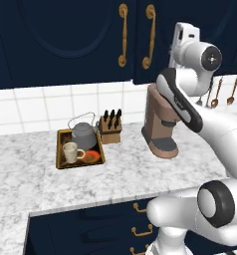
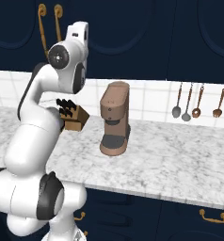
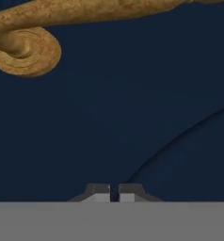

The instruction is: Pick the kettle from the counter and place it on the tray. Then pick the mug from the cabinet and place it on the tray. Then close the cabinet doors.

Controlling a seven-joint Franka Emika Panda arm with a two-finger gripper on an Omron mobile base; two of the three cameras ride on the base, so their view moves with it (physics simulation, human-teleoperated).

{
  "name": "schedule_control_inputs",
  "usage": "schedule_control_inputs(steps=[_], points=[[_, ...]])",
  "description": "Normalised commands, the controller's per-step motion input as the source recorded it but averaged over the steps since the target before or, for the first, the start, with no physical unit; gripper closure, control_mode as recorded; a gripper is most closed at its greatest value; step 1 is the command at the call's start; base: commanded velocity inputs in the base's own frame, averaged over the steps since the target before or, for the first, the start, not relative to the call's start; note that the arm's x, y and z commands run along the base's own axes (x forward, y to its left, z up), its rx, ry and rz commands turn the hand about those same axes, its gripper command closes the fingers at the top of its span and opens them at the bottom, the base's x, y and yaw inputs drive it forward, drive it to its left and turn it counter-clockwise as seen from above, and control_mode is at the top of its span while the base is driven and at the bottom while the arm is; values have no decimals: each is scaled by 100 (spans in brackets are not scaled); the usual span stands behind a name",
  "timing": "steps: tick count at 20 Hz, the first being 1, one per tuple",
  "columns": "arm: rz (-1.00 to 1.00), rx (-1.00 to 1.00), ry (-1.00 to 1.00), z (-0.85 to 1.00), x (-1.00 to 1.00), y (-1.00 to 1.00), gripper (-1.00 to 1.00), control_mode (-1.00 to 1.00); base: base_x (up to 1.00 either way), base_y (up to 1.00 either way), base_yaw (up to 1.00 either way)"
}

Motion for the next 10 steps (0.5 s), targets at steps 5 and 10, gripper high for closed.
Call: schedule_control_inputs(steps=[5,10], points=[[0,6,0,-41,100,0,100,-100,0,0,0],[0,1,4,-15,89,0,100,-100,0,0,0]])
